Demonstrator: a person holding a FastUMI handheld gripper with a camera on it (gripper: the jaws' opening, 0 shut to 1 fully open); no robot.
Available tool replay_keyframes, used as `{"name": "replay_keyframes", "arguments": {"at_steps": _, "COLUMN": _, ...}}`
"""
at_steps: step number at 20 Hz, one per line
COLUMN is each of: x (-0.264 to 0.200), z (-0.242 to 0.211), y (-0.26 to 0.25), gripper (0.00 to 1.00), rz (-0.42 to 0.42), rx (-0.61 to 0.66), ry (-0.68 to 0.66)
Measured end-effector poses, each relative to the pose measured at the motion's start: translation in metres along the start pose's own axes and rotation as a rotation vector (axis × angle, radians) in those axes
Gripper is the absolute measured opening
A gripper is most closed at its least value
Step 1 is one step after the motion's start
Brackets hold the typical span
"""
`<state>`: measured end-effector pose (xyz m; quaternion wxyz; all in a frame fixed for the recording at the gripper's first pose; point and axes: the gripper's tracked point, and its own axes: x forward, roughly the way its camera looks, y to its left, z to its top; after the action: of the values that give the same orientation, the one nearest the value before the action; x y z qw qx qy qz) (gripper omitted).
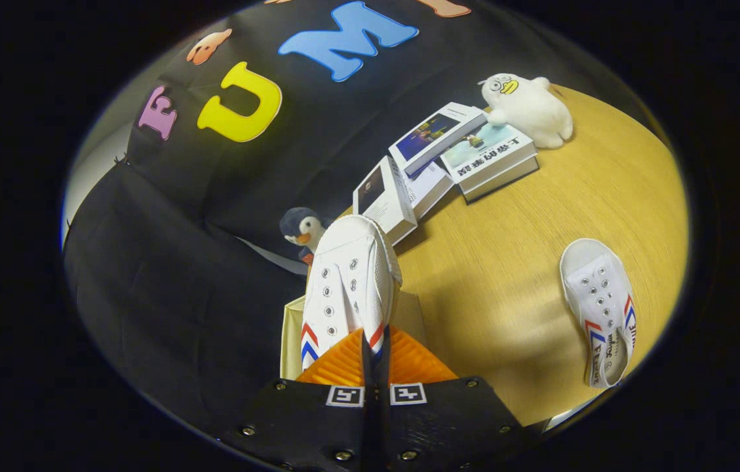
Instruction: Open the storage box then place both shoes into the box .Put the left shoe in first, then the right shoe, with the right side of both shoes facing outward in a uniform manner.
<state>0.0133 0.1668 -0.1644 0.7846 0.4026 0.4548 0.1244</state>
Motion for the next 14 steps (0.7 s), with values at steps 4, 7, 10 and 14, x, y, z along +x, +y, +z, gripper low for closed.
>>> {"name": "replay_keyframes", "arguments": {"at_steps": 4, "x": 0.017, "z": -0.012, "y": 0.024, "gripper": 0.00, "rz": 0.013, "rx": -0.027, "ry": 0.013}}
{"name": "replay_keyframes", "arguments": {"at_steps": 7, "x": 0.030, "z": -0.027, "y": 0.040, "gripper": 0.00, "rz": 0.019, "rx": -0.046, "ry": 0.033}}
{"name": "replay_keyframes", "arguments": {"at_steps": 10, "x": 0.046, "z": -0.039, "y": 0.050, "gripper": 0.00, "rz": 0.015, "rx": -0.055, "ry": 0.048}}
{"name": "replay_keyframes", "arguments": {"at_steps": 14, "x": 0.064, "z": -0.057, "y": 0.058, "gripper": 0.00, "rz": -0.002, "rx": -0.079, "ry": 0.068}}
